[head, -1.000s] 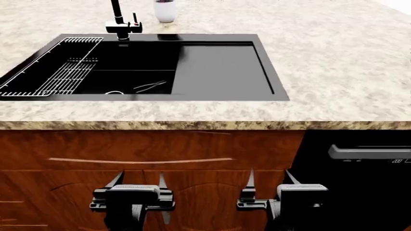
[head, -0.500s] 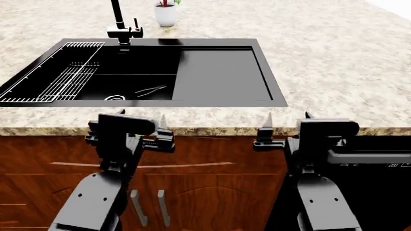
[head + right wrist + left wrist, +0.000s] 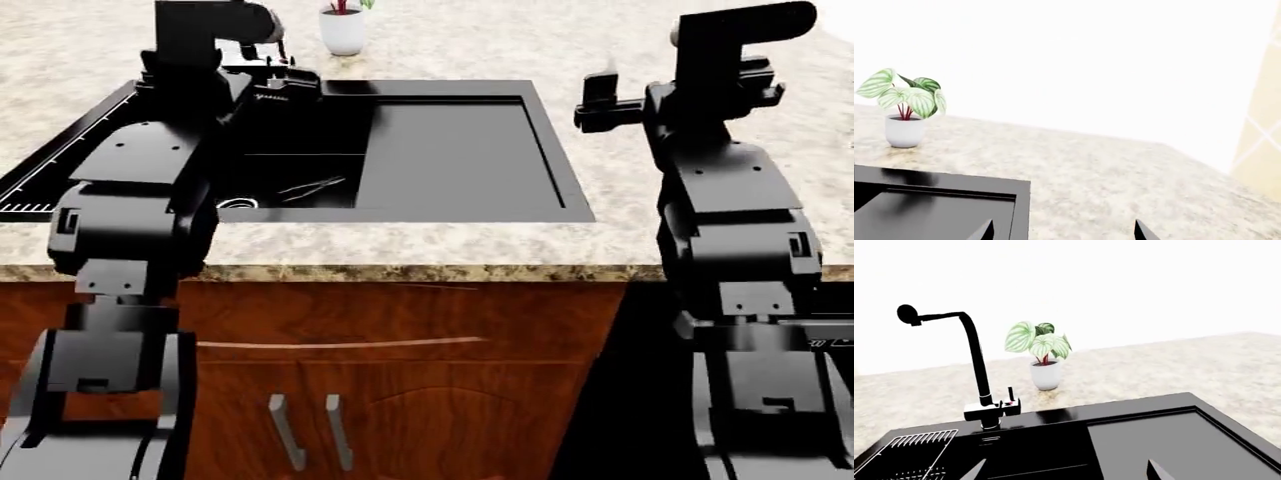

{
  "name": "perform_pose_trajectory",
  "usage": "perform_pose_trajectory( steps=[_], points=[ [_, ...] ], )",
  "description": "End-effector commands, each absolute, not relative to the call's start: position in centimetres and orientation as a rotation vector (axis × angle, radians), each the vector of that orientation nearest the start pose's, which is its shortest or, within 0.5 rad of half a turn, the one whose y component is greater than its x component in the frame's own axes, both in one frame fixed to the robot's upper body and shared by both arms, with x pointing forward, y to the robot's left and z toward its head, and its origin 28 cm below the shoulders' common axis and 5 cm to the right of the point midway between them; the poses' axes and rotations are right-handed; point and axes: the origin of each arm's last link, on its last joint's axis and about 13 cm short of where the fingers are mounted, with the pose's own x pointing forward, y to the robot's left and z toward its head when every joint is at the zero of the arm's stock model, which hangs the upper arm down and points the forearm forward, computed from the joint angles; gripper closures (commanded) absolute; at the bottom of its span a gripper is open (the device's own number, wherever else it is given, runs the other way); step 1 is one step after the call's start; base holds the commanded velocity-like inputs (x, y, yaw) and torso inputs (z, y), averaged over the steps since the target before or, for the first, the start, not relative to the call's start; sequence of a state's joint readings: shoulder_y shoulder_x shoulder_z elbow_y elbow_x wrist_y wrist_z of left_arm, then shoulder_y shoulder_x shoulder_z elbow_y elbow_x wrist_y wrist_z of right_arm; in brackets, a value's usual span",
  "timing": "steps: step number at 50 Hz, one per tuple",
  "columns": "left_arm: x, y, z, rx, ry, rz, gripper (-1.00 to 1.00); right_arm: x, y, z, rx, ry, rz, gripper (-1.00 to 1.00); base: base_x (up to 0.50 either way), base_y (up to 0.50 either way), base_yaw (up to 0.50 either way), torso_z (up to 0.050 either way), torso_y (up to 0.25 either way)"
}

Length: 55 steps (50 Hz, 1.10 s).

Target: Pick the wine glass and kettle non electric and place them in the sink. Then turn on the water.

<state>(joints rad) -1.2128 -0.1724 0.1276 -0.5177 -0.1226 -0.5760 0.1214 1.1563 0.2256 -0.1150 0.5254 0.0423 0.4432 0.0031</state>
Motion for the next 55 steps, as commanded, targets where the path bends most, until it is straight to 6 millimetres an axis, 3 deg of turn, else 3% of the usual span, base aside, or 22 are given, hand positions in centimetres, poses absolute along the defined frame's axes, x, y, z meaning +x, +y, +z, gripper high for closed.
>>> perform_pose_trajectory(
  steps=[1,14,55],
  points=[
    [41.9,25.9,31.8,0.123,-0.134,-0.069,-1.00,41.6,-17.6,30.4,-0.176,-0.169,-0.129,-1.00,0.00,-0.50,0.00,0.000,0.000],
    [40.3,25.4,32.0,0.122,-0.141,-0.098,-1.00,40.4,-17.9,30.9,-0.174,-0.163,-0.128,-1.00,0.00,-0.50,0.00,0.000,0.000],
    [39.1,25.6,32.4,0.132,-0.151,-0.104,-1.00,39.3,-17.9,30.6,-0.160,-0.154,-0.120,-1.00,0.00,-0.50,0.00,0.000,0.000]
  ],
)
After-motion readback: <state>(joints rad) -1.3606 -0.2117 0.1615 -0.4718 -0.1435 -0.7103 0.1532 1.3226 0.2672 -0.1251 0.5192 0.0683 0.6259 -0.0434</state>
